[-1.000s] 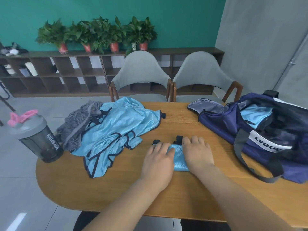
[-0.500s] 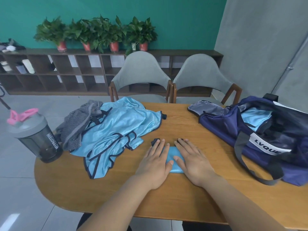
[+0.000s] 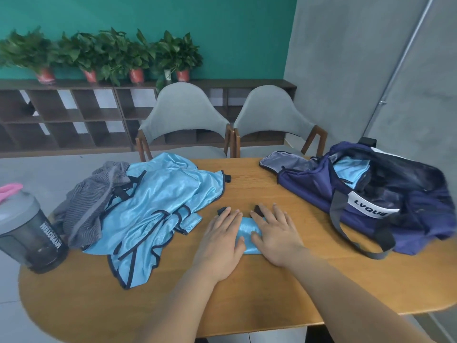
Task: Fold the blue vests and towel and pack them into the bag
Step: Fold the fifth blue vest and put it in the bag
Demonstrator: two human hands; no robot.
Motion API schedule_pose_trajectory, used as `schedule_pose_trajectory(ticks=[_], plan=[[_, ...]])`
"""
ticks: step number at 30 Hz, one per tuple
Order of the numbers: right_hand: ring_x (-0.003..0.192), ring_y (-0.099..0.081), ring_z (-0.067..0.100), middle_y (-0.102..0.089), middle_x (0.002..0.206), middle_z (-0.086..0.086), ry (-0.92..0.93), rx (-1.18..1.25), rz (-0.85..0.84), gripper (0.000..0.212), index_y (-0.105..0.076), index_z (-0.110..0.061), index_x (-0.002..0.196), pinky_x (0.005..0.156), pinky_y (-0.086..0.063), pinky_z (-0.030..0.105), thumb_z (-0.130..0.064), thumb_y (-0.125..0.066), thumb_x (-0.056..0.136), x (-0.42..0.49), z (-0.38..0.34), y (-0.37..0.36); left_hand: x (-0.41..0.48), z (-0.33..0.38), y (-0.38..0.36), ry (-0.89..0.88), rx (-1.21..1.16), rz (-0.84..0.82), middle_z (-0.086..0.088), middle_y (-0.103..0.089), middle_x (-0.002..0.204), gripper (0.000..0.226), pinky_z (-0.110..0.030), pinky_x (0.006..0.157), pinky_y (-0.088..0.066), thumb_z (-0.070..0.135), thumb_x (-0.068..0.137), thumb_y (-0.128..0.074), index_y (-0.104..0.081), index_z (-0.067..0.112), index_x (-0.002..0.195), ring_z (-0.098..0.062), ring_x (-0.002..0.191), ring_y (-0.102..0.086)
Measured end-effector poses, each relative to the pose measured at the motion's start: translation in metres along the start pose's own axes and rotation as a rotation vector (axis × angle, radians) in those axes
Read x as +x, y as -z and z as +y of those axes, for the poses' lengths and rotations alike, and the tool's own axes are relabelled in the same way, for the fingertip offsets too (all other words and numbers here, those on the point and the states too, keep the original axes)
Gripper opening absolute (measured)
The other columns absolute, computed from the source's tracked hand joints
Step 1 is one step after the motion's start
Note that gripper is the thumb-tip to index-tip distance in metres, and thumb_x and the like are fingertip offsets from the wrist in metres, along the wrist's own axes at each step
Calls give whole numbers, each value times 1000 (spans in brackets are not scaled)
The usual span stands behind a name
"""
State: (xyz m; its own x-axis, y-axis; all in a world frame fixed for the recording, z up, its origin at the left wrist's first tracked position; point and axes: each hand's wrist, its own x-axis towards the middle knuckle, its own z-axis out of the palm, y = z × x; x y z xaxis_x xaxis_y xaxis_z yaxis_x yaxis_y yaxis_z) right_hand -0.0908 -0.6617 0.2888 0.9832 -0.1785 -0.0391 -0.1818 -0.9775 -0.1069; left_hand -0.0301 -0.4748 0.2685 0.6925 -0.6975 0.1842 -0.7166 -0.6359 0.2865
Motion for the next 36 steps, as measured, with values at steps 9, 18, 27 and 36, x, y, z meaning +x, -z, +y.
schedule_pose_trajectory(ticks=[9, 18, 27, 36], plan=[[131, -51, 11, -64, 130, -11, 144, -44, 72, 53, -62, -35, 136, 129, -11, 39, -46, -21, 104, 18, 5, 14, -5, -4, -4, -22, -24, 326, 6, -50, 155, 51, -36, 124, -31, 31, 101, -49, -55, 17, 150, -13, 148, -34], [80, -61, 20, -65, 88, -9, -271, 299, 162, 25, -61, -34, 117, 67, -47, 35, -47, -45, 103, -20, 29, 9, -2, -4, -1, 257, -158, 306, 5, -59, 126, 39, -35, 103, -48, 38, 106, -48, -62, 20, 138, -15, 118, -55], [97, -59, 23, -65, 96, -6, -521, 300, 400, 21, -56, -28, 111, 75, -31, 38, -37, -38, 106, -48, 1, -16, 24, 74, 2, 588, -402, 64, 0, -71, 104, 38, -34, 79, -51, 49, 101, -52, -62, 15, 114, -26, 103, -66], [109, -61, 27, -63, 96, -4, -525, 530, 220, 19, -51, -25, 113, 88, -43, 40, -40, -43, 105, -73, 13, 3, 31, 107, 24, 700, -930, 25, 0, -72, 98, 26, -31, 75, -55, 36, 92, -75, -69, 16, 108, -19, 80, -67]])
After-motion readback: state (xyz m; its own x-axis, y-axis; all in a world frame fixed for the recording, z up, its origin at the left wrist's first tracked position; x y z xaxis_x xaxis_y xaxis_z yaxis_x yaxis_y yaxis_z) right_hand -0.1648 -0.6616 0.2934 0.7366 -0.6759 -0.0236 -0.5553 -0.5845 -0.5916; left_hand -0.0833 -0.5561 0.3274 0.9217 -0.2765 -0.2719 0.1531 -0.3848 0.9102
